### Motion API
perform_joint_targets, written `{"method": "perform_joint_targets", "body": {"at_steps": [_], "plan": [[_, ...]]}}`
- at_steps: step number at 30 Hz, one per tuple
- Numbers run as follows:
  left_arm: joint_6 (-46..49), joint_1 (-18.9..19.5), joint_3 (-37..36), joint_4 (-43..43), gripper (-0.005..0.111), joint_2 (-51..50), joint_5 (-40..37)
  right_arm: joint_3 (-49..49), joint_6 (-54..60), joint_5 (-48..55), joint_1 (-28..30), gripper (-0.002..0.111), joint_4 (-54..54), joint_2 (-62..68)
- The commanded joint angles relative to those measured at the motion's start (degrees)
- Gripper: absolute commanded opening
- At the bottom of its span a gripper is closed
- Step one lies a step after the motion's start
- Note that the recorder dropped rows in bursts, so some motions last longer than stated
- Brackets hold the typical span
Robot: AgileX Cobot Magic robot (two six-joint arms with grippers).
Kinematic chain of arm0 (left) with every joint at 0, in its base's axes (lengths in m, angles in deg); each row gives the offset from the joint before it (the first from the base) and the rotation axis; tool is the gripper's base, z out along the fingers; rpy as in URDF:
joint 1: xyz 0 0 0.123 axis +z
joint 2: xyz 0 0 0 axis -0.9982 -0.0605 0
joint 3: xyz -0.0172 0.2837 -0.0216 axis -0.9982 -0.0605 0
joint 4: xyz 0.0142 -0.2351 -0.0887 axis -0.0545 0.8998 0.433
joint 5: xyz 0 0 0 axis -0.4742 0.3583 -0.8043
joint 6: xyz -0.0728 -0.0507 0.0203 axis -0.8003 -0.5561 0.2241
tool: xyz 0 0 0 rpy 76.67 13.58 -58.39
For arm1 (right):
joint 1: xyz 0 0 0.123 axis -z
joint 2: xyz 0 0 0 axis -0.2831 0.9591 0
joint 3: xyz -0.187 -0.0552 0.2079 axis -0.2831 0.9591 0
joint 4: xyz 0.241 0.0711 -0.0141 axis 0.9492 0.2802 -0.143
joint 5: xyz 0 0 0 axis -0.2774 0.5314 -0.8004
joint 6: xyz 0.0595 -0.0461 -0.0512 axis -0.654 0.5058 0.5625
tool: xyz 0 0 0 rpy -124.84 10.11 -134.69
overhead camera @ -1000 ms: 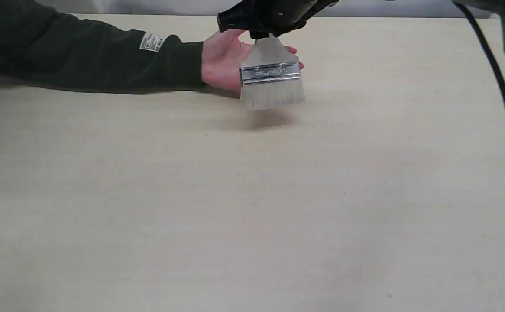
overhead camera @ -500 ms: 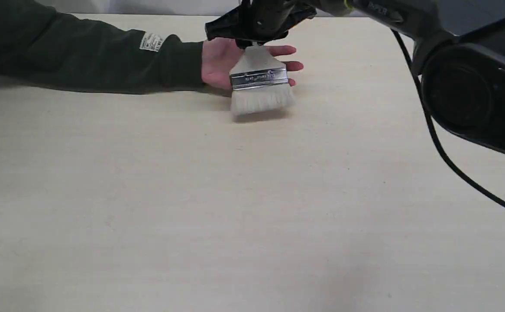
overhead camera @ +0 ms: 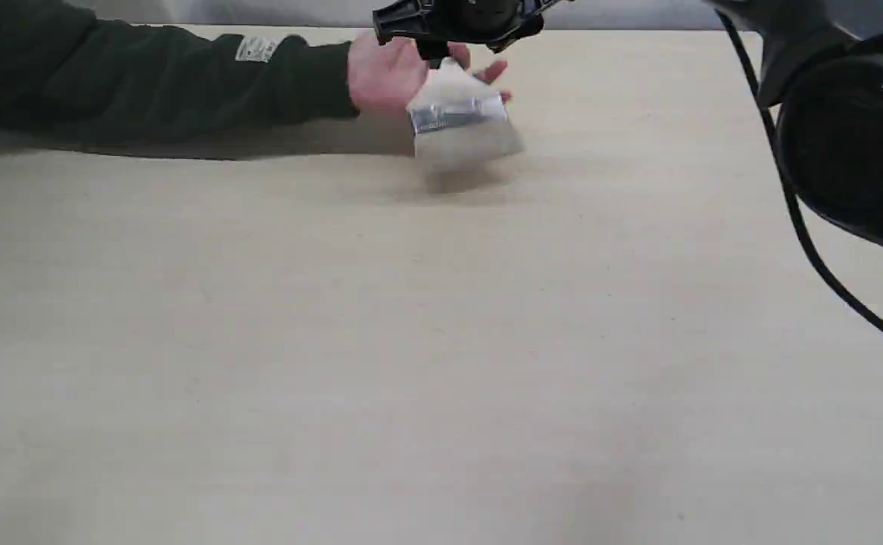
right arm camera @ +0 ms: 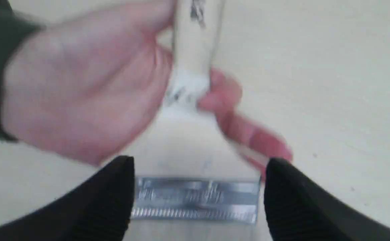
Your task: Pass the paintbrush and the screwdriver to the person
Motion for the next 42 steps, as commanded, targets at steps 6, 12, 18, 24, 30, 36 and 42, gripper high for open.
{"method": "perform_joint_targets", "body": {"at_steps": [6, 12, 18, 24, 30, 36, 42], "plan": [[-0.1, -0.5, -0.1, 0.0, 0.000, 0.1, 0.6, 7.2, 1.6, 2.2, 0.4, 0.054, 1.0, -9.3], [-0.1, -0.5, -0.1, 0.0, 0.000, 0.1, 0.6, 21.1, 1.6, -3.0, 0.4, 0.034, 1.7, -19.9], [-0.1, -0.5, -0.1, 0.0, 0.000, 0.1, 0.6, 40.1, 1.6, -11.5, 0.4, 0.021, 6.4, -33.3], [-0.1, -0.5, -0.1, 0.0, 0.000, 0.1, 0.6, 59.3, 1.7, -20.1, -0.3, 0.007, 7.2, -48.5], [-0.1, -0.5, -0.1, 0.2, 0.000, 0.1, 0.5, 74.5, 1.7, -23.4, -0.3, 0.004, 9.5, -64.4], [-0.1, -0.5, -0.1, 0.2, 0.000, 0.1, 0.6, 87.4, 1.7, -28.5, -0.3, 0.004, 13.4, -79.5], [-0.1, -0.5, -0.1, 0.2, 0.000, 0.1, 0.6, 97.0, 1.7, -28.6, -0.3, 0.004, 14.1, -91.9]]}}
